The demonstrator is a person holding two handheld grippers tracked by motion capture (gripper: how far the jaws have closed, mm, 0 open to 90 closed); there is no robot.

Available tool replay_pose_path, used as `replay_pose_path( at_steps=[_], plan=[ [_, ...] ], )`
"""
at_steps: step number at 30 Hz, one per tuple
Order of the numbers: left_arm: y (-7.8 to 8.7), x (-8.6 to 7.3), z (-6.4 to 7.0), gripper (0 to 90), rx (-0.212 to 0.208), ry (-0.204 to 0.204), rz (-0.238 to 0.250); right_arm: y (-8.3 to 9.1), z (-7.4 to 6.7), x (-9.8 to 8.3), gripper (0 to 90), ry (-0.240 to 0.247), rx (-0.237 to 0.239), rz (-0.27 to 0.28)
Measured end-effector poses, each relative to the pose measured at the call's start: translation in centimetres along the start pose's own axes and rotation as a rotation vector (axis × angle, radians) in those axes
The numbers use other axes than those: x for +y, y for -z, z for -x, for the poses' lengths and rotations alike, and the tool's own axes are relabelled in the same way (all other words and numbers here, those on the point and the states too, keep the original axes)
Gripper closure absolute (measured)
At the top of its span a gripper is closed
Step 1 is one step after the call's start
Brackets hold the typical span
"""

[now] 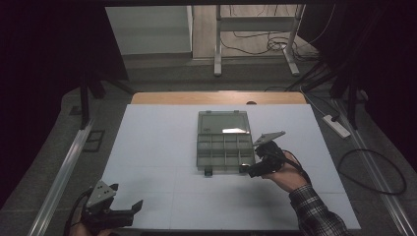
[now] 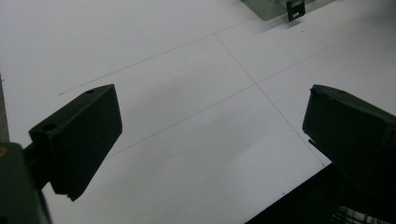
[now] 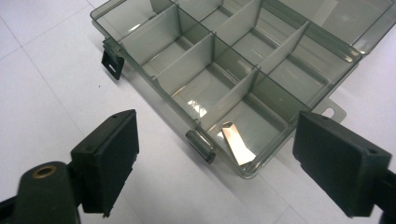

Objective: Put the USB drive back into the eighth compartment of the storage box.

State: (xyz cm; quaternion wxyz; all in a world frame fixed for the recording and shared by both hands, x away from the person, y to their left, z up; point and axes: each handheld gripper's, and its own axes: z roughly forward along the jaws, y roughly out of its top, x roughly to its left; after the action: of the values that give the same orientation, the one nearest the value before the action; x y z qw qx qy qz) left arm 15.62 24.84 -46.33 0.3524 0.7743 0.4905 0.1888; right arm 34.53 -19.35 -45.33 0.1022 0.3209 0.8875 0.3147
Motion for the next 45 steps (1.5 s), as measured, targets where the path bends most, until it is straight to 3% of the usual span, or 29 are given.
replay_pose_path(
  at_steps=[9, 20, 29, 45],
  plan=[
    [0.0, 0.0, 0.0, 4.9, 0.0, 0.0, 0.0, 0.0, -0.5, -0.3, 6.4, 0.005, -0.004, 0.004],
    [0.0, 0.0, 0.0, 4.9, 0.0, -0.001, 0.0, 0.5, -0.5, -0.8, 3.4, 0.006, 0.019, 0.007],
    [0.0, 0.0, 0.0, 4.9, 0.001, 0.0, -0.001, 1.3, -0.6, -1.4, 3.2, 0.016, 0.009, 0.017],
    [0.0, 0.0, 0.0, 4.9, 0.001, 0.0, -0.001, 3.0, -0.5, -2.8, 1.4, -0.023, 0.021, 0.033]
  ],
)
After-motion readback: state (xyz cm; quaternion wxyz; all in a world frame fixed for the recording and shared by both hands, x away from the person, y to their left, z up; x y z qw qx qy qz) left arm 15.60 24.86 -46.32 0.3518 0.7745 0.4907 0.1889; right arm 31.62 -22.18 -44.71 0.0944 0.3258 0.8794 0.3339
